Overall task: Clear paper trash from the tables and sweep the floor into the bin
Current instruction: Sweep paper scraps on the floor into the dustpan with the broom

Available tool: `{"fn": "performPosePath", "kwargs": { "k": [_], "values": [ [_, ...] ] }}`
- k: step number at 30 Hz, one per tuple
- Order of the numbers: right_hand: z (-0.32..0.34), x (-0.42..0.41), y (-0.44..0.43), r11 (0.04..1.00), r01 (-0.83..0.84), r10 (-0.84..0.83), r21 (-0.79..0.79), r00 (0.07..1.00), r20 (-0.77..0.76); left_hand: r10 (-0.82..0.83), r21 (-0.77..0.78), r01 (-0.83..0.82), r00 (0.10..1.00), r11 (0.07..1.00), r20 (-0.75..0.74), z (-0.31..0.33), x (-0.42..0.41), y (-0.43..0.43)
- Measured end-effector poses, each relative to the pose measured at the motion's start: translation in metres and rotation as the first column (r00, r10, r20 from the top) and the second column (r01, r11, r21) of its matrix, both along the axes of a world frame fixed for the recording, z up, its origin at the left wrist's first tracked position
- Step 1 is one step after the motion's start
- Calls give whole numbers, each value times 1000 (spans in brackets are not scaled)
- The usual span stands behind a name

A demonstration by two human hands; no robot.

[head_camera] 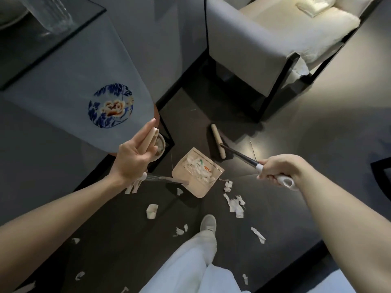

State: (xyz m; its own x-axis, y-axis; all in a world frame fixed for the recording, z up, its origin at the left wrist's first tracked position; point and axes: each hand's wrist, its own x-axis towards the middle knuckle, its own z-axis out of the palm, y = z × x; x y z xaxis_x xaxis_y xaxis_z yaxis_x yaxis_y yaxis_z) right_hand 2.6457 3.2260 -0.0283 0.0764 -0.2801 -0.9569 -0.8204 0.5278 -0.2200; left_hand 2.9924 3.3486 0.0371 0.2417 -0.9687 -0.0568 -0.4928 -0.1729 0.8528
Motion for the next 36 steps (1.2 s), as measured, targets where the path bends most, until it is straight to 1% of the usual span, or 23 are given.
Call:
{"fn": "performPosePath", "kwargs": {
  "k": [3,6,9,10,11,12,14,16,19,22,25,26,29,31,33,35,36],
  "values": [
    [-2,1,49,993,-115,115,4,990,-78,13,-1,-13,1000,1000,14,3,5,37],
    [3,-3,107,982,-183,187,49,975,-120,32,-8,-32,999,999,44,4,8,91],
    [17,-5,174,928,-367,373,67,913,-166,94,-6,-93,995,996,42,1,7,148],
    [24,-6,199,916,-397,401,59,900,-169,123,2,-123,992,992,27,1,5,164],
    [30,-7,221,917,-396,399,54,904,-152,154,13,-154,988,988,8,0,5,179],
    [36,-10,241,937,-346,350,56,928,-128,185,20,-184,982,983,-24,1,4,194],
    [48,-19,269,981,-185,190,57,977,-98,234,31,-232,970,972,-66,1,4,219],
    [62,-30,284,996,-92,93,11,991,-93,248,41,-247,969,968,-3,3,4,237],
    [75,-46,302,997,-51,46,-56,994,-95,232,57,-235,971,970,50,5,4,251],
    [86,-57,323,976,-156,129,-153,977,-168,218,78,-222,974,972,57,6,-2,258],
    [94,-69,341,959,-189,135,-212,961,-242,182,80,-186,981,979,63,7,-10,261],
    [95,-73,346,960,-168,110,-222,961,-252,172,74,-176,983,982,62,6,-12,261],
    [96,-82,365,979,-60,6,-195,964,-267,133,70,-137,990,988,50,4,-13,261],
    [95,-80,378,983,-97,43,-153,946,-321,103,67,-105,994,992,41,2,-9,263],
    [93,-73,392,980,-183,144,-75,921,-363,77,67,-79,997,995,30,1,-4,266],
    [87,-63,408,979,-202,184,-12,913,-365,54,60,-56,998,997,25,2,6,272],
    [83,-54,414,982,-188,173,-4,916,-361,44,54,-45,999,998,23,2,12,275]
  ]
}}
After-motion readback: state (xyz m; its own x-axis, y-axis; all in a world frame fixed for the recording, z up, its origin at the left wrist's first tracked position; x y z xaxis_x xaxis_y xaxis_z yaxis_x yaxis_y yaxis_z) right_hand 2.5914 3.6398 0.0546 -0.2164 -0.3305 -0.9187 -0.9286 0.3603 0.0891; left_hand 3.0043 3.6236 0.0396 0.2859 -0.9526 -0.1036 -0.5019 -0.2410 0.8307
